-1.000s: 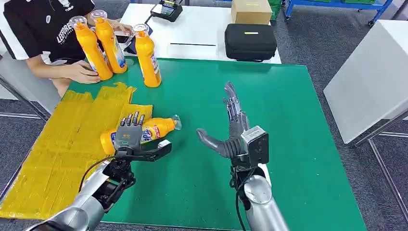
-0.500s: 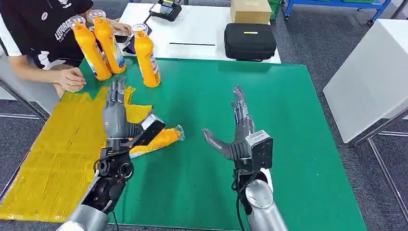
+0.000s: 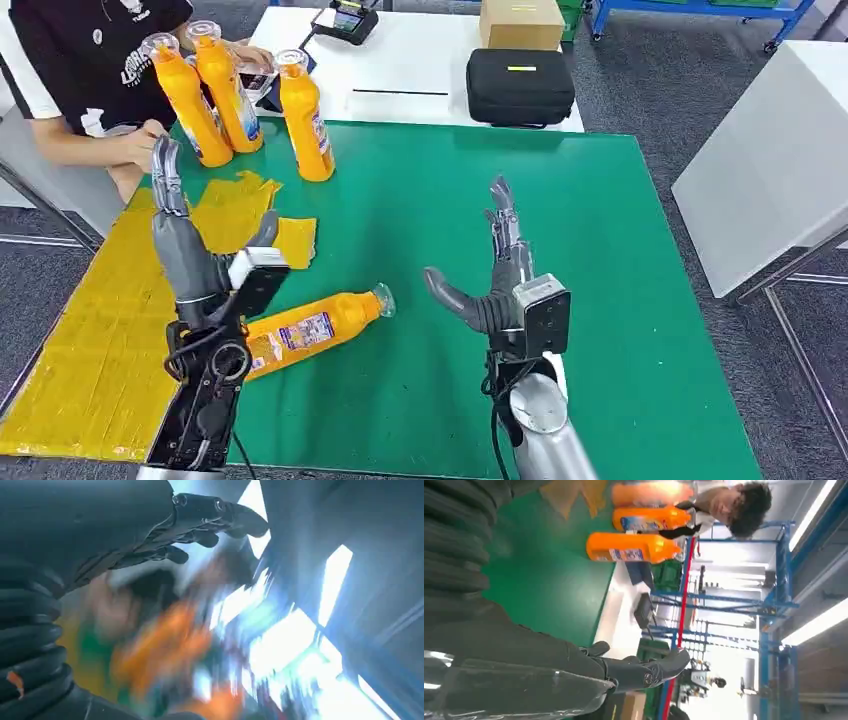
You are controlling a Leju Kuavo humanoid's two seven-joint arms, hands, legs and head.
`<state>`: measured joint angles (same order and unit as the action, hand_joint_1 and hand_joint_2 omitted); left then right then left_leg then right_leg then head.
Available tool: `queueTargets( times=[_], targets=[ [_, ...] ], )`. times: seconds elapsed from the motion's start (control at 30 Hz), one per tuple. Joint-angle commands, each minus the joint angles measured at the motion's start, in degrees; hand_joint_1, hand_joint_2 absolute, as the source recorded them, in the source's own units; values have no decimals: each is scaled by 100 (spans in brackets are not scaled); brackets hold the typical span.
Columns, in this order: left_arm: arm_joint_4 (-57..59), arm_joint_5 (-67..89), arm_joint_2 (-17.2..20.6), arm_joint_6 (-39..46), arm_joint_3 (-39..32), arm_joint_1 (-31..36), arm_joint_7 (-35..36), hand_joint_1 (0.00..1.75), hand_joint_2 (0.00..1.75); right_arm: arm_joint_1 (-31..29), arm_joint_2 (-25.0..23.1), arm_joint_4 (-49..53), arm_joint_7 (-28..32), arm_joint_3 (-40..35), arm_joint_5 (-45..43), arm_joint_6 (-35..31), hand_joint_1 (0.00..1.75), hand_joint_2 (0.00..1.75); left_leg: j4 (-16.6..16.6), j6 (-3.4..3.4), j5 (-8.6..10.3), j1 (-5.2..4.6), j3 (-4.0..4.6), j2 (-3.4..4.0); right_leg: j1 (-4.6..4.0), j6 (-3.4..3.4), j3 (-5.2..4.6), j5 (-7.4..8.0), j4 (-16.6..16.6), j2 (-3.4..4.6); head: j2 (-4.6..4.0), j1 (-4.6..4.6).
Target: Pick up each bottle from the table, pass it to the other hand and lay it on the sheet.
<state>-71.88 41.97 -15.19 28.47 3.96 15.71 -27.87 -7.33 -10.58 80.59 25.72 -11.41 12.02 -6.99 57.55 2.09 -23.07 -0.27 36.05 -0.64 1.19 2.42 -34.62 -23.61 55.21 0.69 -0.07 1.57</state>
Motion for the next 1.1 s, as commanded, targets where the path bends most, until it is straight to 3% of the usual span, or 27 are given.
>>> queueTargets(
  times=[0.03,0.1,0.3,0.4,0.5,0.63,1.1],
  targets=[
    [-396,-1803,481,-1689,325,-269,158,0,175,62,183,168,118,160,6,-85,0,175,-3,-13,-12,4,-29,4,-6,-13,28,-12,-3,-5,0,-4],
    [-187,-2529,554,-2595,244,-271,284,0,175,206,203,294,174,228,55,-152,0,175,-5,-16,-18,3,-42,8,-5,-17,39,-17,-3,-3,0,-2],
    [-137,-2569,586,-2632,215,-284,255,0,175,250,220,307,188,237,65,-159,0,175,-6,-15,-16,3,-38,9,-5,-14,34,-14,-4,-1,0,-2],
    [-5,-3804,624,-3736,105,-317,344,0,175,332,281,331,231,227,65,-177,0,175,-7,-12,-11,2,-29,6,-4,-11,26,-10,-6,-4,0,-4],
    [-192,-3999,753,-4056,269,-495,272,0,175,683,356,767,390,263,166,-320,0,175,-10,-12,-11,2,-31,3,-3,-11,30,-11,-8,-6,0,-4],
    [-710,-3950,807,-4202,583,-794,292,0,175,1091,396,1323,473,351,183,-426,0,175,-1,-13,-23,3,-35,-3,-5,-14,35,-25,0,-13,0,-2],
    [-1041,-4218,920,-4251,656,-962,414,0,175,1199,394,1363,429,419,-147,-65,0,175,-5,-21,-18,3,-20,4,-4,-15,15,-13,-4,-3,0,-2]
  ],
)
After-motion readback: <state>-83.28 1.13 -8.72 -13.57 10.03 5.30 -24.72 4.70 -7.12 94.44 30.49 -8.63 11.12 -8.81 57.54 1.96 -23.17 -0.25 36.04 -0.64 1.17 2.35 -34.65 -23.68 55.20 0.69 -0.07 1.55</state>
